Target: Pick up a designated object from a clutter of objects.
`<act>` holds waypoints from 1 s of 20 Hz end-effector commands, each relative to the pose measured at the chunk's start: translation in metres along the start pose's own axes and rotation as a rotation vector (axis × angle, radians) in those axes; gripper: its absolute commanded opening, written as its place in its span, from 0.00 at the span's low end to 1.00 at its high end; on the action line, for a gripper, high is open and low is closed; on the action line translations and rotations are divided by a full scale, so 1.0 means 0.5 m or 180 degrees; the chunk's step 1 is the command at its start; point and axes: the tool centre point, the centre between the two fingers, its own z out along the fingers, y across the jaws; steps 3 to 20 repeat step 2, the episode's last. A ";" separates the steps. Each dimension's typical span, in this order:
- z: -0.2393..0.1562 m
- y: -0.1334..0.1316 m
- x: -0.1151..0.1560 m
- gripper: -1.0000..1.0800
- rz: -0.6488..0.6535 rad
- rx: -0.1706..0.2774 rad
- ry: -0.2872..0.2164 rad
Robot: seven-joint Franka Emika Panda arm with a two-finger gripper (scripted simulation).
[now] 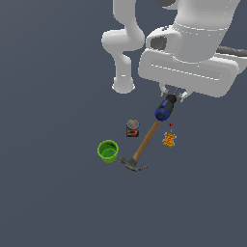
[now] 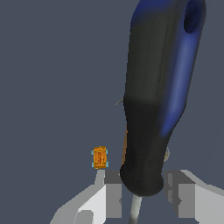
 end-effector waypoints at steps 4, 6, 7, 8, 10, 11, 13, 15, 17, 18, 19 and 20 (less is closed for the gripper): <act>-0.002 -0.001 0.001 0.00 0.0000 0.0000 0.0000; -0.002 -0.001 0.001 0.00 0.0000 0.0000 0.0000; -0.002 -0.001 0.001 0.00 0.0000 0.0000 0.0000; -0.002 -0.001 0.001 0.00 0.0000 0.0000 0.0000; -0.002 -0.001 0.001 0.00 0.0000 0.0000 0.0000; -0.002 -0.001 0.001 0.00 0.0000 0.0000 0.0000; -0.002 -0.001 0.001 0.00 0.0000 0.0000 0.0000; -0.002 -0.001 0.001 0.00 0.0000 0.0000 0.0000; -0.002 -0.001 0.001 0.00 0.0000 0.0000 0.0000; -0.002 -0.001 0.001 0.00 0.0000 0.0000 0.0000; -0.002 -0.001 0.001 0.00 0.0000 0.0000 0.0000; -0.002 -0.001 0.001 0.00 0.0000 0.0000 0.0000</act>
